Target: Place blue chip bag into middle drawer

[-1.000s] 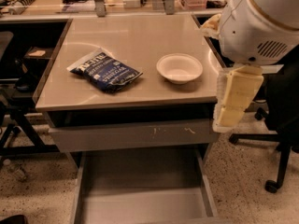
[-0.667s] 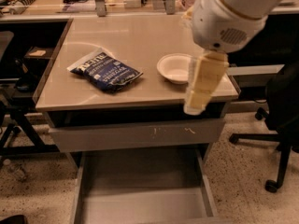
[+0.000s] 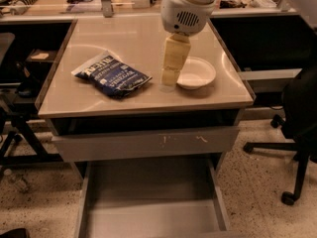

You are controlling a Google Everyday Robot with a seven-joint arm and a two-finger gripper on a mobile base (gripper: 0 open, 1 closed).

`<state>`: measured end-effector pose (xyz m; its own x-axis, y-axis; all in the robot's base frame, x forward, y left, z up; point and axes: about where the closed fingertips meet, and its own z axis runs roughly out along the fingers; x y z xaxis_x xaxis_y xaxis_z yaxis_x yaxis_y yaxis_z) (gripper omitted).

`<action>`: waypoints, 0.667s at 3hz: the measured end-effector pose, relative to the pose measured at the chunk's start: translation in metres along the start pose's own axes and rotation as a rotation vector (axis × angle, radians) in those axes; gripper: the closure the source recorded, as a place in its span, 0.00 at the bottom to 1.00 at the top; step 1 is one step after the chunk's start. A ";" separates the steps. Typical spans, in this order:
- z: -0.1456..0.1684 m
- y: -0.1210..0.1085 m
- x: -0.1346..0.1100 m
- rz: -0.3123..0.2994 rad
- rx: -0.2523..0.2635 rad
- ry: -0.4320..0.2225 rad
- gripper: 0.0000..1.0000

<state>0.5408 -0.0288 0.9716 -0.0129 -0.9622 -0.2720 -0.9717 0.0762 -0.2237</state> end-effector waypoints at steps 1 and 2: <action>0.003 -0.002 -0.008 -0.010 -0.001 -0.012 0.00; 0.013 0.000 -0.020 0.017 -0.005 -0.051 0.00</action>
Offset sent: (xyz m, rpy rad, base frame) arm 0.0027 0.0367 -0.0145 0.1076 0.0219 -0.0302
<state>0.5439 -0.0065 0.9642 -0.0177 -0.9461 -0.3233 -0.9725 0.0913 -0.2141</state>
